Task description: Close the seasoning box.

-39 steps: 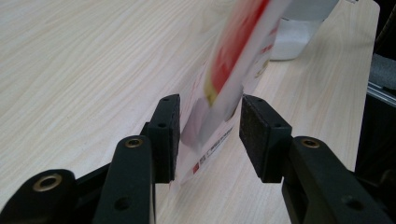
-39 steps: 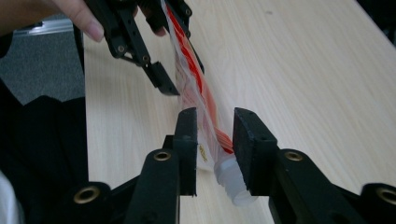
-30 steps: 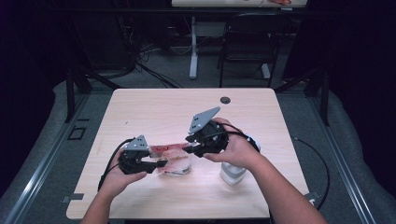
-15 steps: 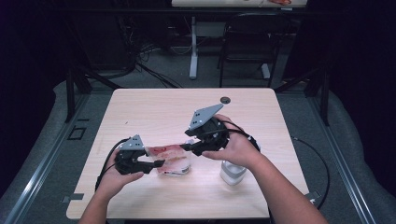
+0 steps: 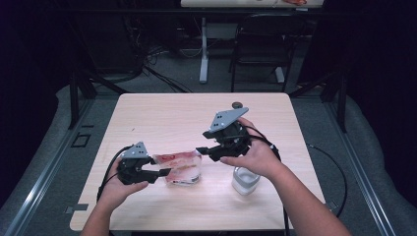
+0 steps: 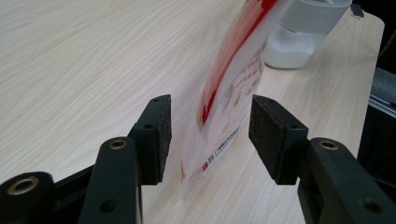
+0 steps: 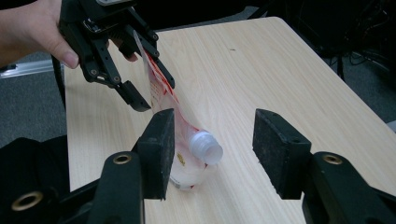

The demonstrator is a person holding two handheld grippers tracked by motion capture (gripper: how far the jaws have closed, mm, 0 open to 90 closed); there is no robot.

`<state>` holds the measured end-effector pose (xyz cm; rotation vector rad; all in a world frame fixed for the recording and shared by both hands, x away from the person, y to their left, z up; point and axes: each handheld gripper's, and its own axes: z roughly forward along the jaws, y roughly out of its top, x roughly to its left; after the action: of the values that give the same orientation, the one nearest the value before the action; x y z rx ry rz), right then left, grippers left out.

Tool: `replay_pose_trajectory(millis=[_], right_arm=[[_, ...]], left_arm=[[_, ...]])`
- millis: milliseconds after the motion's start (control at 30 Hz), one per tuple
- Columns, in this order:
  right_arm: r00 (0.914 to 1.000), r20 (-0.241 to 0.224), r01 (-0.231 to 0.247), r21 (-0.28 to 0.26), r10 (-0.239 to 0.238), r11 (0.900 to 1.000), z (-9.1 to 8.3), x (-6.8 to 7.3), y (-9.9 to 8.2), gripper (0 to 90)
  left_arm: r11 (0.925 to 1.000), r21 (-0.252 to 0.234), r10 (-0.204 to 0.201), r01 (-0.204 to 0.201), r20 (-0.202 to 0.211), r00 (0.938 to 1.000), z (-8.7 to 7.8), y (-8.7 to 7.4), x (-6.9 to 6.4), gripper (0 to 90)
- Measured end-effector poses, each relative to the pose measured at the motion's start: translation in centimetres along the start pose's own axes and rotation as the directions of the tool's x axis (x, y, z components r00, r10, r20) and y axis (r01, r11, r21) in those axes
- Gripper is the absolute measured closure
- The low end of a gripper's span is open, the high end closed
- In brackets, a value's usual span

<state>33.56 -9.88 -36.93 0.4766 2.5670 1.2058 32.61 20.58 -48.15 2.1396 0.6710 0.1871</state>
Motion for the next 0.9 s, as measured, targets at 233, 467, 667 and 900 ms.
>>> replay_pose_trajectory(millis=[233, 467, 667, 900], right_arm=[[0.9984, 0.043, -0.035, -0.021, 0.036, 0.9992, -0.8, -0.2, -1.2, 47.7], [0.9919, 0.093, -0.08, -0.069, 0.086, 0.9944, -1.9, -0.8, -2.4, 46.3], [0.9842, 0.119, -0.117, -0.119, 0.131, 0.9859, -2.6, -1.0, -3.3, 45.3], [0.9651, 0.148, -0.197, -0.131, 0.216, 0.9716, -3.1, -1.0, -4.8, 48.2]], left_arm=[[0.9998, -0.014, -0.014, 0.014, -0.019, 0.9997, -0.4, -0.1, 0.1, 50.0], [0.9997, -0.018, -0.017, 0.017, -0.023, 0.9996, -0.6, 0.1, 0.1, 50.0], [0.9998, -0.012, -0.018, 0.018, -0.025, 0.9995, -0.9, 0.1, 0.0, 50.0], [0.9996, -0.01, -0.028, 0.028, -0.025, 0.9993, -0.9, 0.0, -0.1, 50.2]])
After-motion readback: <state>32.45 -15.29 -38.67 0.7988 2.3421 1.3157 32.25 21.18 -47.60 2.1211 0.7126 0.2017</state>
